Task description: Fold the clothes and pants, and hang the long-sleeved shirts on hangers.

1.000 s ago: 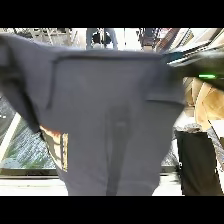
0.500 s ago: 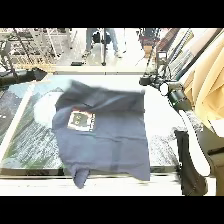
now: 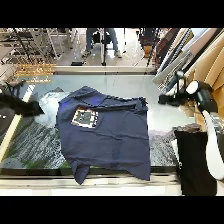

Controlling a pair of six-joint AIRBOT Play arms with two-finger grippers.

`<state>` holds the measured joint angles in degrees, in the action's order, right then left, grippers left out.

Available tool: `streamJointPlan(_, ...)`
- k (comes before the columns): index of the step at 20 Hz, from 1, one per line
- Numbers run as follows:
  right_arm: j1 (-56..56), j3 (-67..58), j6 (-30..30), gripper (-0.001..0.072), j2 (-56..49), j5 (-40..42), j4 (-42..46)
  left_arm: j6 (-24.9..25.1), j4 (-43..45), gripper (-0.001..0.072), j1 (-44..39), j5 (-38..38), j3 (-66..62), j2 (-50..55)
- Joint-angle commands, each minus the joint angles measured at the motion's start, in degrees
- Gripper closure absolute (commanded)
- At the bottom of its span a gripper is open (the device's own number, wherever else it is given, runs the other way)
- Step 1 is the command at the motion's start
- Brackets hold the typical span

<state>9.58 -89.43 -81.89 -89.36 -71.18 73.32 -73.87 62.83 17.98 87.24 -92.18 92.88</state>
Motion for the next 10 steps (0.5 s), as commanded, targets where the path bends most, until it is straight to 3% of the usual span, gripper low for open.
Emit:
streamJointPlan(1,4.7,20.1,9.7,0.0194,10.2,-9.2,-11.0,6.0,-11.0,0.0406,0.3,-1.3,23.0,-9.7)
streamJointPlan(5,6.7,39.1,14.6,0.0194,17.5,-15.1,-14.2,13.3,-13.8,0.0407,0.3,-8.3,43.9,-17.0)
streamJointPlan(10,5.6,47.6,15.6,0.0194,17.5,-11.4,-14.1,16.5,-13.9,0.0407,0.2,-14.5,50.3,-16.9)
